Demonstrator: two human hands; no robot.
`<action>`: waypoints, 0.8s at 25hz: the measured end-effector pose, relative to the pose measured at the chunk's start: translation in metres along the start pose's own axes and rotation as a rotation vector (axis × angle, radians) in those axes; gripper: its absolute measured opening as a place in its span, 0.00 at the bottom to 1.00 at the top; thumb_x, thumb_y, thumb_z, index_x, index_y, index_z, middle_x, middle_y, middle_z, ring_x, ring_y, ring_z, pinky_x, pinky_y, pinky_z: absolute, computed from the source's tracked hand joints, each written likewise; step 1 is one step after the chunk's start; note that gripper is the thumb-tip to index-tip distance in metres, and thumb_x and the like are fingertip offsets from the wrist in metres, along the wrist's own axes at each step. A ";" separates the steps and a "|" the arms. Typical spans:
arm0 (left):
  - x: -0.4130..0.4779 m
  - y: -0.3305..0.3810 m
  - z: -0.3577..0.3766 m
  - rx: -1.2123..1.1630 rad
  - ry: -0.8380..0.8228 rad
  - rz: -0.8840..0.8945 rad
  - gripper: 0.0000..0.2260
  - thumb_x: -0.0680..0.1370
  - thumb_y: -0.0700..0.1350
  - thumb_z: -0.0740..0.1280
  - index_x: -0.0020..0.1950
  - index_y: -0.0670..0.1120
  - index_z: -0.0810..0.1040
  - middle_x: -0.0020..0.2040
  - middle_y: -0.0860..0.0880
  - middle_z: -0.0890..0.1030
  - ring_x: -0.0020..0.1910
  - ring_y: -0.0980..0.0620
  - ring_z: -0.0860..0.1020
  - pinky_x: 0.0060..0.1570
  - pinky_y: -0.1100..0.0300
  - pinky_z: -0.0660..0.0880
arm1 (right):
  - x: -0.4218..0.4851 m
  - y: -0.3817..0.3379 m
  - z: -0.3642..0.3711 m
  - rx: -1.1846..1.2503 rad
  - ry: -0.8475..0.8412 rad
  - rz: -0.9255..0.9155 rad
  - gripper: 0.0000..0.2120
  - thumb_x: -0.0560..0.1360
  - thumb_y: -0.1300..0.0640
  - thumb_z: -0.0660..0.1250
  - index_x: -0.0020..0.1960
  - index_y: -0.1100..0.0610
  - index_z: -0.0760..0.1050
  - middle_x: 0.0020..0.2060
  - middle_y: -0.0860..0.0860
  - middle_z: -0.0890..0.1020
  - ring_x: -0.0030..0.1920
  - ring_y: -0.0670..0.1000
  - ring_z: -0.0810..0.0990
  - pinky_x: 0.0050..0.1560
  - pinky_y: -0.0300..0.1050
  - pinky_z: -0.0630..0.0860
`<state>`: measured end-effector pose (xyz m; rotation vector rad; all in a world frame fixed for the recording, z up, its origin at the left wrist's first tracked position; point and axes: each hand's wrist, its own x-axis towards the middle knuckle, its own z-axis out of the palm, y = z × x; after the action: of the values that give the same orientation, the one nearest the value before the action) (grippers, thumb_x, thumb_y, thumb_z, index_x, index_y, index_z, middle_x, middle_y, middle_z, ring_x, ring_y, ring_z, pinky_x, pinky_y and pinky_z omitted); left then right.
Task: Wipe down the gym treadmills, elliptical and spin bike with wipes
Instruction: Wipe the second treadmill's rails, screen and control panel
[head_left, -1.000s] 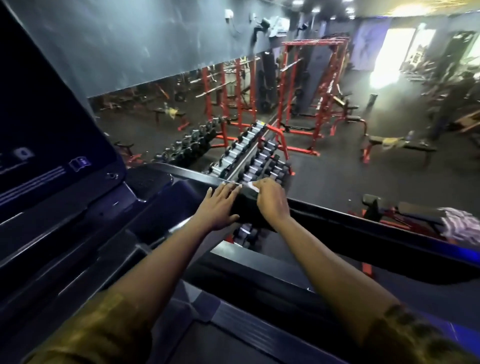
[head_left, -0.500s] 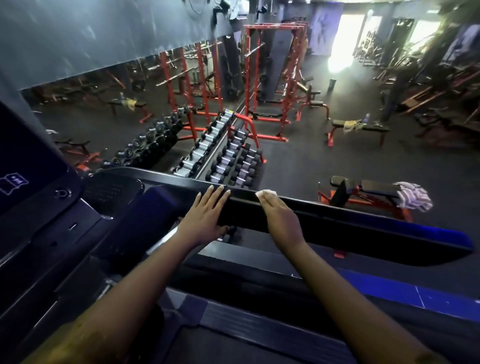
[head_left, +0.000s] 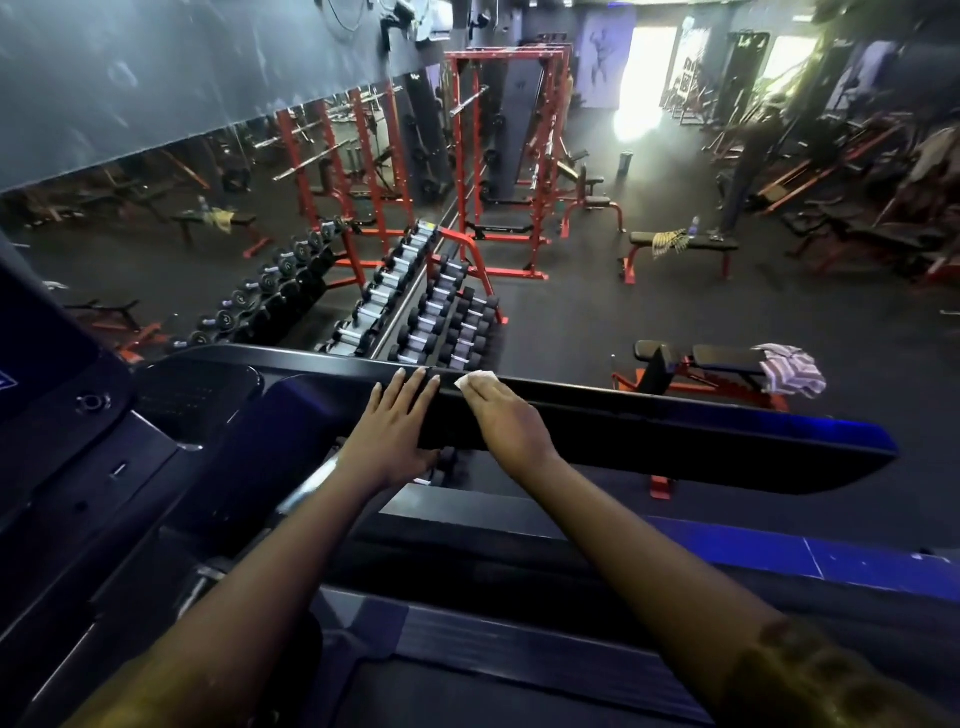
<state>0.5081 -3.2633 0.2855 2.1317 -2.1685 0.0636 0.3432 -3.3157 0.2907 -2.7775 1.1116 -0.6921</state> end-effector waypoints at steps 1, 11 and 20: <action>0.000 0.000 0.000 -0.011 0.001 -0.001 0.41 0.76 0.57 0.65 0.78 0.47 0.44 0.79 0.47 0.45 0.78 0.46 0.43 0.74 0.49 0.42 | -0.006 0.005 0.002 -0.011 0.009 0.005 0.18 0.79 0.63 0.54 0.67 0.64 0.70 0.64 0.57 0.74 0.67 0.54 0.70 0.64 0.47 0.71; 0.015 0.040 -0.004 -0.060 0.124 0.230 0.34 0.77 0.53 0.65 0.78 0.47 0.52 0.78 0.46 0.55 0.77 0.46 0.51 0.74 0.46 0.46 | -0.107 0.100 -0.056 -0.138 0.178 0.319 0.23 0.71 0.72 0.64 0.66 0.64 0.71 0.64 0.58 0.75 0.65 0.57 0.73 0.63 0.49 0.71; 0.052 0.108 0.022 -0.005 0.076 0.337 0.36 0.76 0.59 0.62 0.78 0.46 0.54 0.77 0.44 0.58 0.77 0.43 0.54 0.74 0.46 0.48 | -0.065 0.085 -0.038 -0.110 0.112 0.326 0.21 0.79 0.63 0.57 0.72 0.60 0.64 0.70 0.54 0.68 0.71 0.51 0.64 0.69 0.41 0.61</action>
<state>0.3988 -3.3156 0.2736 1.7079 -2.4522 0.1601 0.2313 -3.3306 0.2804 -2.5733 1.6219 -0.7733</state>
